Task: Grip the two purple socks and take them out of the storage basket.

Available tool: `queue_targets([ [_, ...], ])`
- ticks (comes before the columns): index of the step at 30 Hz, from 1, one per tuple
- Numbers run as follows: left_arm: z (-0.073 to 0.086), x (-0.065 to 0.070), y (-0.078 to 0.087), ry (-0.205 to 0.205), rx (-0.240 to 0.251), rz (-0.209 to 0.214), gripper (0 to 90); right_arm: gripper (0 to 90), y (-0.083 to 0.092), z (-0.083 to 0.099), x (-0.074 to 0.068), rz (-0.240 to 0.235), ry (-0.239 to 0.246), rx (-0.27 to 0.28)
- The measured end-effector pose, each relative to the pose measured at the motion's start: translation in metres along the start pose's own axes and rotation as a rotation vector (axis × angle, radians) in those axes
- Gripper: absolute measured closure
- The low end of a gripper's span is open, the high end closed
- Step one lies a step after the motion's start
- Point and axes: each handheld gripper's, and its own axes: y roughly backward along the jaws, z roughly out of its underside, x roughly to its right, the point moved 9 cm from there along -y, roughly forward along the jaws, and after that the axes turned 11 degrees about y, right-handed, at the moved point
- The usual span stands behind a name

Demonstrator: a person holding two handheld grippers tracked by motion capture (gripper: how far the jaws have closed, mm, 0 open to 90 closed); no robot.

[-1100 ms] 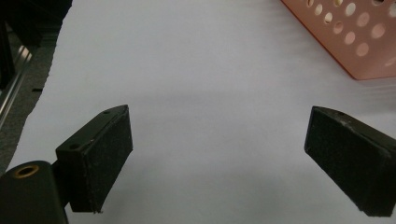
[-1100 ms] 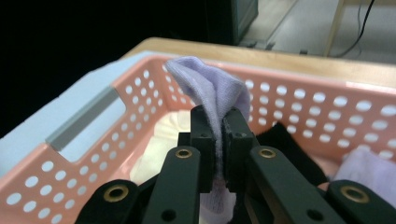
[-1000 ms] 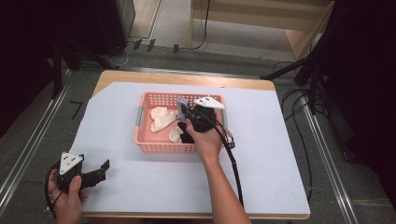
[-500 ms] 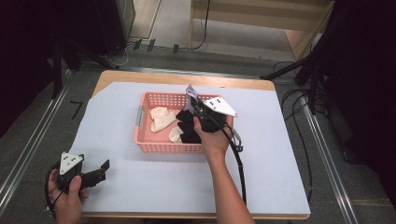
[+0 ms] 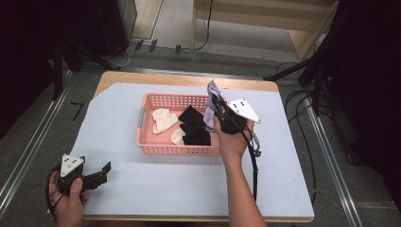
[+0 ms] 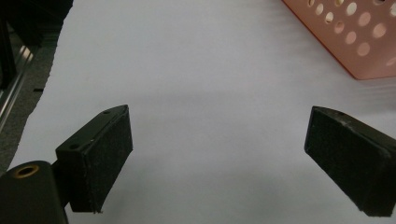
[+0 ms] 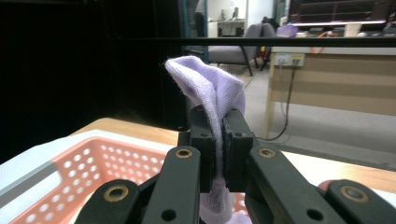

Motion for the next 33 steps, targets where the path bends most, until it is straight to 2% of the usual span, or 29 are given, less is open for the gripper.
queue_targets([
  [9,0.000,0.000,0.000,0.001,0.000,0.000,8.6,85.3,0.014,0.006,0.031,0.069,-0.001,0.003],
  [10,0.000,0.000,0.000,0.001,0.000,-0.001,8.6,85.3,0.018,0.010,0.038,0.084,-0.006,-0.007],
  [11,0.000,0.000,0.000,0.001,0.000,0.000,8.6,85.3,0.018,0.010,0.038,0.084,-0.006,-0.007],
  [17,0.000,0.000,0.000,0.001,0.000,-0.001,8.6,85.2,0.029,0.024,0.058,0.123,-0.010,-0.027],
  [22,0.000,0.000,0.000,0.002,-0.001,-0.002,8.6,85.2,0.038,0.038,0.074,0.158,-0.023,-0.060],
  [29,0.000,0.000,0.000,0.001,-0.001,-0.002,8.6,85.0,0.046,0.067,0.093,0.195,-0.049,-0.135],
  [33,0.000,0.000,0.000,0.001,0.000,0.000,8.6,85.0,0.052,0.088,0.103,0.220,-0.105,-0.184],
])
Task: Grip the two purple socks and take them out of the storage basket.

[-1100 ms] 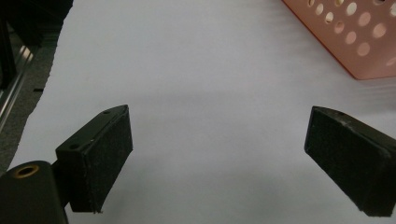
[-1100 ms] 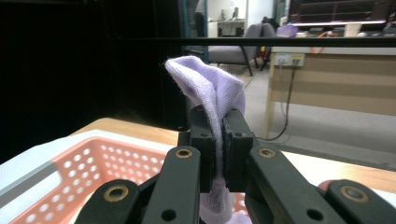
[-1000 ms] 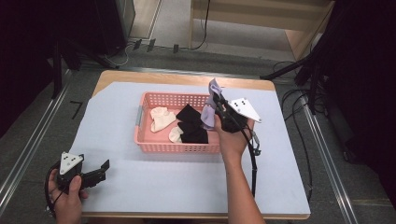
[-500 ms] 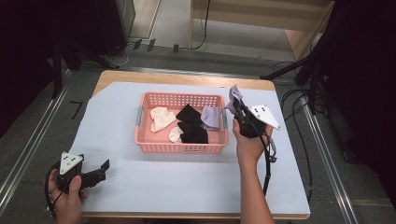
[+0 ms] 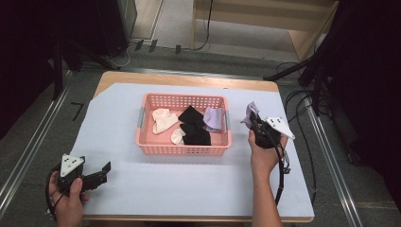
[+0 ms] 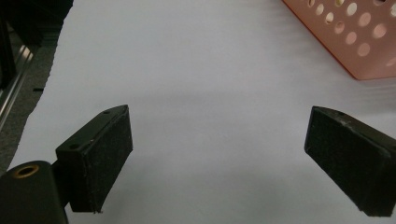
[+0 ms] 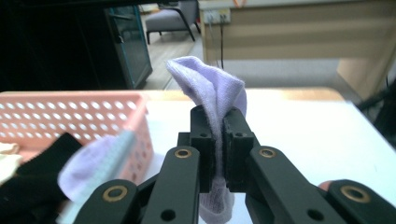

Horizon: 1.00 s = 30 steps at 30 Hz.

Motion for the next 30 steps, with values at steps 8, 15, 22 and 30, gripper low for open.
queue_targets([
  [8,0.000,0.000,0.000,0.001,-0.001,-0.001,8.6,75.1,0.003,0.035,0.025,0.055,-0.083,-0.096],
  [15,0.000,0.000,0.000,-0.001,-0.002,-0.001,8.6,52.8,0.017,0.027,0.048,0.165,-0.098,-0.038],
  [22,0.000,0.000,0.000,-0.002,0.000,-0.001,8.6,51.4,0.024,0.005,0.043,0.175,-0.069,0.020],
  [30,0.000,0.000,0.000,-0.001,0.001,0.001,8.6,52.2,0.015,-0.017,0.004,0.060,-0.054,0.057],
])
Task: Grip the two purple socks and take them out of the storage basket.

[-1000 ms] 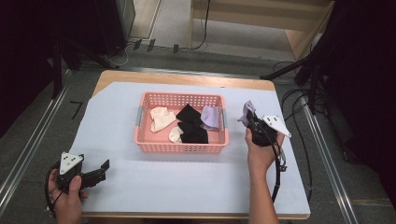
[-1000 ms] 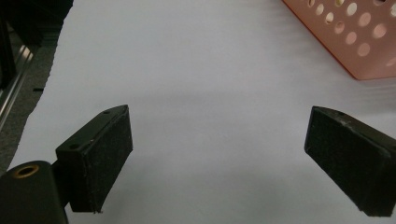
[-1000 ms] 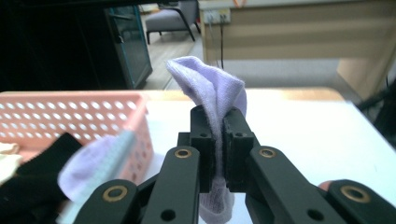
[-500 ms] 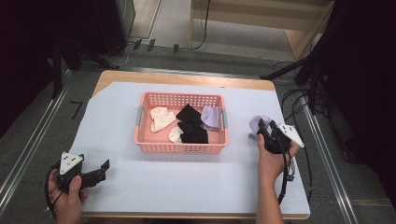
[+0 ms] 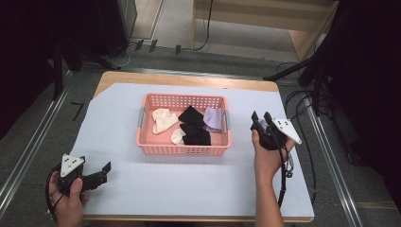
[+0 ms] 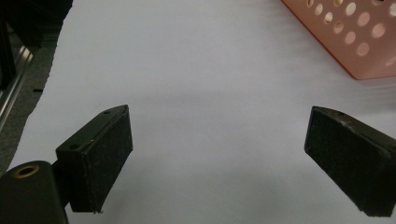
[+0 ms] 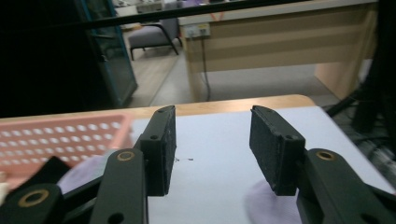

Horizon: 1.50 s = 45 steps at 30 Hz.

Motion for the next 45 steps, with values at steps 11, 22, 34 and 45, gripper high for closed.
queue_targets([
  [11,0.000,0.000,0.000,0.002,0.001,-0.001,8.6,58.2,-0.017,-0.005,-0.055,-0.127,0.064,-0.047],
  [22,0.000,0.000,0.000,0.000,-0.003,0.002,8.6,61.0,-0.032,-0.012,-0.098,-0.200,0.097,-0.124],
  [34,0.000,0.000,0.000,0.004,-0.003,0.006,8.6,68.5,-0.047,-0.001,-0.121,-0.240,0.106,-0.315],
  [45,0.000,0.000,0.000,0.004,-0.004,0.005,8.6,67.1,-0.056,0.025,-0.131,-0.262,0.122,-0.545],
])
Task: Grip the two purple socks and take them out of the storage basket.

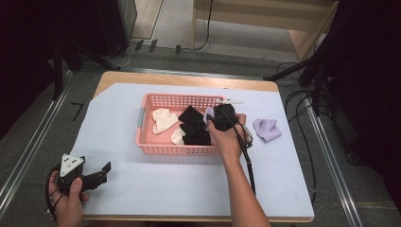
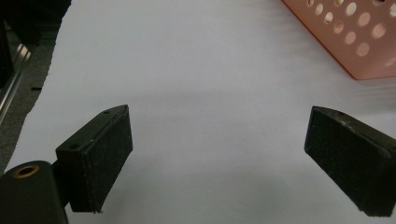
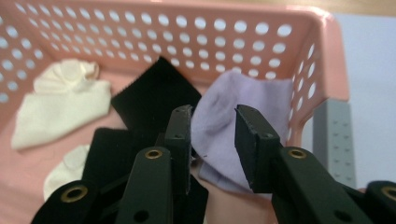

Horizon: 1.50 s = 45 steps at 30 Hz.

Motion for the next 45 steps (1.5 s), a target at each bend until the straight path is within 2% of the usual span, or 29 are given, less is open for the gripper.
queue_targets([
  [4,0.000,0.000,0.000,-0.002,0.000,-0.004,8.6,69.1,-0.005,0.006,-0.002,0.003,0.032,-0.075],
  [7,0.000,0.000,0.000,-0.002,0.000,-0.004,8.7,69.2,-0.009,0.009,-0.002,0.022,0.052,-0.121],
  [12,0.000,0.000,0.000,-0.002,-0.003,-0.006,8.7,68.7,-0.013,0.012,-0.005,0.089,0.152,-0.186],
  [15,0.000,0.000,0.000,-0.001,-0.003,-0.006,8.6,65.7,-0.015,0.008,-0.010,0.056,0.147,-0.185],
  [18,0.000,0.000,0.000,0.000,-0.004,-0.005,8.7,63.6,-0.017,0.004,-0.012,0.047,0.145,-0.191],
  [21,0.000,0.000,-0.001,-0.001,-0.005,-0.002,8.7,63.1,-0.018,-0.003,-0.013,0.030,0.113,-0.188],
  [25,0.001,0.000,-0.001,-0.001,-0.010,-0.001,8.7,61.4,-0.022,-0.012,-0.012,0.043,0.097,-0.167],
  [26,0.000,0.000,-0.001,0.000,-0.008,0.000,8.6,60.7,-0.025,-0.013,-0.012,0.051,0.107,-0.162],
  [29,0.001,0.000,-0.001,0.003,-0.009,0.001,8.6,60.7,-0.033,-0.011,-0.010,0.059,0.109,-0.184],
  [31,0.001,0.000,-0.001,0.004,-0.008,0.001,8.7,65.1,-0.038,-0.009,-0.007,0.087,0.125,-0.195],
  [35,0.001,0.000,-0.001,0.003,-0.010,0.002,8.6,83.6,-0.043,-0.005,-0.003,0.104,0.128,-0.207],
  [38,0.001,0.000,-0.001,0.002,-0.011,0.002,8.7,86.3,-0.045,-0.002,0.000,0.129,0.127,-0.218],
  [40,0.001,0.000,-0.001,0.002,-0.011,0.002,8.7,85.4,-0.047,-0.001,0.002,0.162,0.146,-0.232],
  [41,0.001,0.000,-0.001,0.001,-0.010,0.001,8.8,81.8,-0.049,0.001,0.003,0.180,0.180,-0.231],
  [43,0.001,0.000,-0.001,0.000,-0.009,0.002,8.9,70.8,-0.055,0.007,0.001,0.214,0.247,-0.275],
  [45,0.001,0.000,-0.001,0.001,-0.010,0.003,8.9,67.6,-0.059,0.012,-0.001,0.226,0.298,-0.310],
])
